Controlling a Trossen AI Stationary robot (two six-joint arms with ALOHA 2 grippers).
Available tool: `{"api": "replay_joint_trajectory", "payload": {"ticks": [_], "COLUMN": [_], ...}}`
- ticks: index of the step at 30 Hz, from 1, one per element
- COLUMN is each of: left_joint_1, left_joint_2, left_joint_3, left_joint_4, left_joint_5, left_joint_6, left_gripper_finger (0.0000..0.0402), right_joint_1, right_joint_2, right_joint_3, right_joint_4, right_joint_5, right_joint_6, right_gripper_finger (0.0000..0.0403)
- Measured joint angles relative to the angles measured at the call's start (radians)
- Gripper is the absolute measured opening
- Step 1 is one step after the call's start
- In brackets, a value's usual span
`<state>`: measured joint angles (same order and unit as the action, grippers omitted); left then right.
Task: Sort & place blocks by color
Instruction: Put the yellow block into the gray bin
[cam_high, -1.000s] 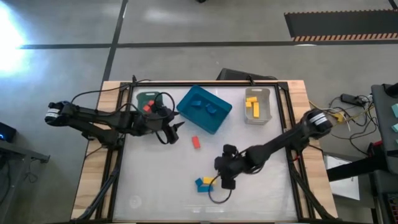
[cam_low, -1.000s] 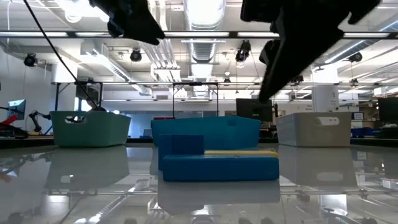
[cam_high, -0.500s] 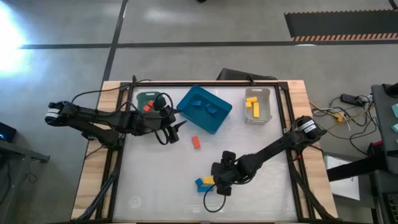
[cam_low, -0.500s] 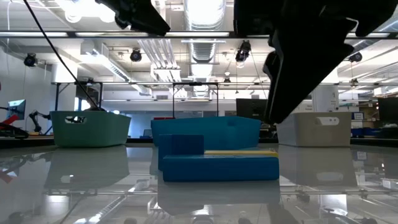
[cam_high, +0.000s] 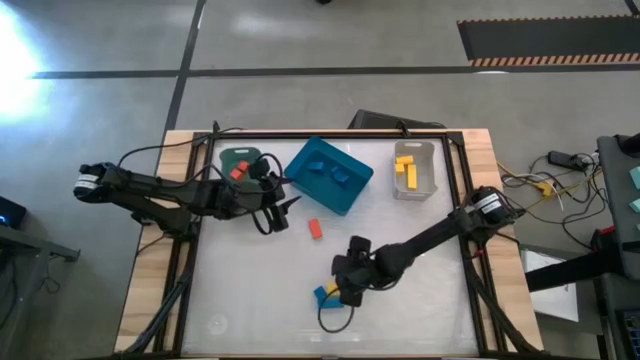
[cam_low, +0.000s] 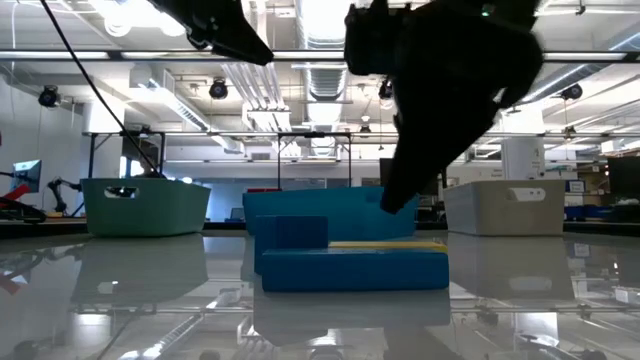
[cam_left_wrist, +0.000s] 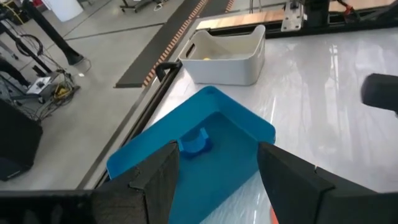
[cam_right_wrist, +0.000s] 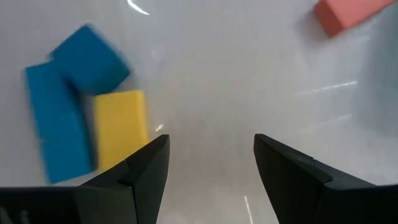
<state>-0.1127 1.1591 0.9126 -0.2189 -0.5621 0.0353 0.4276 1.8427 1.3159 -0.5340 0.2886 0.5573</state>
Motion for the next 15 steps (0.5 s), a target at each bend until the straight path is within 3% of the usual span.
{"api": "replay_joint_trajectory", "payload": {"ticks": [15], "left_joint_1": [0.001], "left_joint_2": [-0.001], "left_joint_3": [-0.020], "left_joint_4": [0.025], "left_joint_5": [0.000], "left_joint_6": [0.007], "left_gripper_finger": [0.0200], "right_joint_1": [-0.006], "right_joint_2": [0.009], "right_joint_3": [-0.001], "right_joint_4": [0.002], "right_joint_5": [-0.009], "right_joint_6": [-0.007], "right_gripper_finger": [0.0224]}}
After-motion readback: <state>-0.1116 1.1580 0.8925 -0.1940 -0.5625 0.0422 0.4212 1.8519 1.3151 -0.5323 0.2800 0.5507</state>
